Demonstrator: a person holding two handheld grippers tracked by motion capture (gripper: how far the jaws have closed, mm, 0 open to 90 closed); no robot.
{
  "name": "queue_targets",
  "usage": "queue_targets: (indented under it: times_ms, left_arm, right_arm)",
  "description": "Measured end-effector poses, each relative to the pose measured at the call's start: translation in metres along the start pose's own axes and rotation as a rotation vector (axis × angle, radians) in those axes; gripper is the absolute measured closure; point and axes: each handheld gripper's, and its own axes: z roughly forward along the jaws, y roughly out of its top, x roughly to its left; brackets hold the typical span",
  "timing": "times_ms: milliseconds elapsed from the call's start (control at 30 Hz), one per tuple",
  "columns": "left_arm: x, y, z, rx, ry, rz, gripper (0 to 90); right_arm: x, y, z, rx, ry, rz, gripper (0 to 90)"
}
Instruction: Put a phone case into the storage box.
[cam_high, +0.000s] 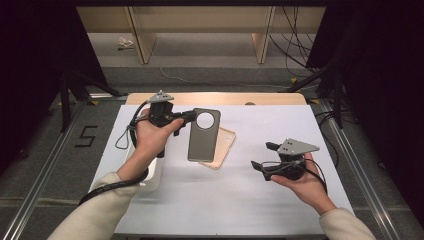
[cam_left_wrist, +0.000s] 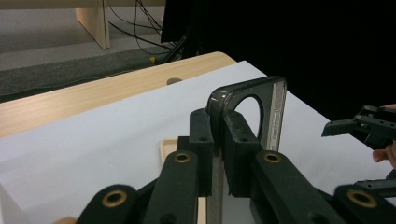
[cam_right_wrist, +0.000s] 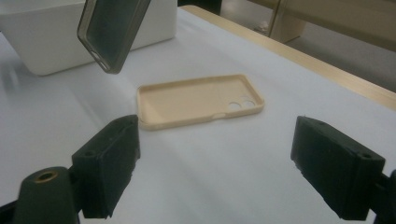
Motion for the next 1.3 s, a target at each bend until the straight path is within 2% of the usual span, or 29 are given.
queue_targets:
  times_ms: [300, 633, 1033, 1300]
  left_arm:
    - [0.009, 0.002, -0.009, -0.01, 0.022, 0.019, 82.6]
    - [0.018, 0.006, -0.021, -0.039, 0.022, 0.005, 82.6]
    - [0.029, 0.014, -0.037, -0.066, 0.021, 0.024, 82.7]
    - [0.038, 0.02, -0.049, -0.084, 0.038, 0.024, 82.6]
  right_arm:
    - [-0.002, -0.001, -0.003, 0.001, -0.014, 0.009, 16.7]
    - [-0.003, -0.002, -0.003, 0.002, -0.019, 0.013, 16.7]
    - [-0.004, -0.002, -0.004, -0.002, -0.024, 0.022, 16.8]
    - [-0.004, -0.003, -0.004, -0.001, -0.026, 0.024, 16.7]
